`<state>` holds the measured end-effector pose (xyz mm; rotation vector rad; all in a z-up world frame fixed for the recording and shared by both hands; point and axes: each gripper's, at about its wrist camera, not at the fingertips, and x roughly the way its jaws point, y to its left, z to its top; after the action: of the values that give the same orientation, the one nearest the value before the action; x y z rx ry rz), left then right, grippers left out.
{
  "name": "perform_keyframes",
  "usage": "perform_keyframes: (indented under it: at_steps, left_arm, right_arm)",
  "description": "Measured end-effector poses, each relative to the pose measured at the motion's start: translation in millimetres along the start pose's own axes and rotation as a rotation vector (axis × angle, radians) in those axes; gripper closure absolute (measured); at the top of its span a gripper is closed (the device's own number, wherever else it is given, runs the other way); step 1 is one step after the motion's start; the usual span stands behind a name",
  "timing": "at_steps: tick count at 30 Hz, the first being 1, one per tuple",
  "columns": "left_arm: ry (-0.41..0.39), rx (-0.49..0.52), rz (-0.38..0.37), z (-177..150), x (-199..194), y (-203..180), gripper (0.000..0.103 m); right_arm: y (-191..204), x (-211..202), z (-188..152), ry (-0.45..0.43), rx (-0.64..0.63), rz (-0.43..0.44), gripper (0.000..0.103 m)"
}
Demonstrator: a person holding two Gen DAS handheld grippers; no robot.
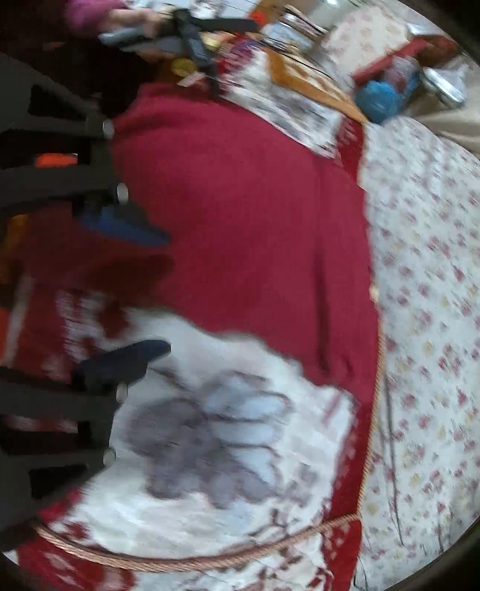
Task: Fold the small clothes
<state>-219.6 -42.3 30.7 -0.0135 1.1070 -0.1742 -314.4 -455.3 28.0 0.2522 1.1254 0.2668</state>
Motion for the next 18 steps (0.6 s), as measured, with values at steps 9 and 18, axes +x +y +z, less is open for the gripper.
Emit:
perform_keyframes:
  at_steps: [9, 18]
  left_arm:
    - [0.051, 0.009, -0.052, -20, -1, 6, 0.000]
    - [0.093, 0.062, -0.103, -40, 2, 0, 0.000]
  right_arm:
    - [17, 15, -53, 0.011, -0.041, 0.059, 0.095]
    - [-9, 5, -56, 0.031, 0.045, 0.152, 0.085]
